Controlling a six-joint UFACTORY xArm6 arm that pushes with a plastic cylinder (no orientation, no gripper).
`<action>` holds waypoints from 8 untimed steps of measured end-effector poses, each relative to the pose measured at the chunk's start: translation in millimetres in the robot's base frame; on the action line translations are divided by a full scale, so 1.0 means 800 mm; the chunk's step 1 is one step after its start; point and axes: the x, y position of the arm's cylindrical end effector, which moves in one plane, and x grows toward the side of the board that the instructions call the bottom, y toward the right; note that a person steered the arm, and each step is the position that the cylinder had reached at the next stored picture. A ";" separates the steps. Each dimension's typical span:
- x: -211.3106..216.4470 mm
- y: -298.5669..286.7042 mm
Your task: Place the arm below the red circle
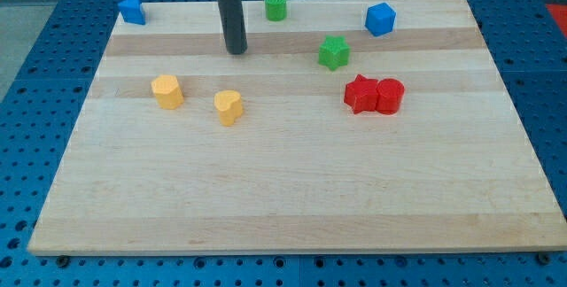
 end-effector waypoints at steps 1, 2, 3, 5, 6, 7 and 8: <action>0.039 0.049; 0.106 0.099; 0.175 0.120; 0.169 0.235; 0.160 0.286; 0.148 0.310; 0.158 0.268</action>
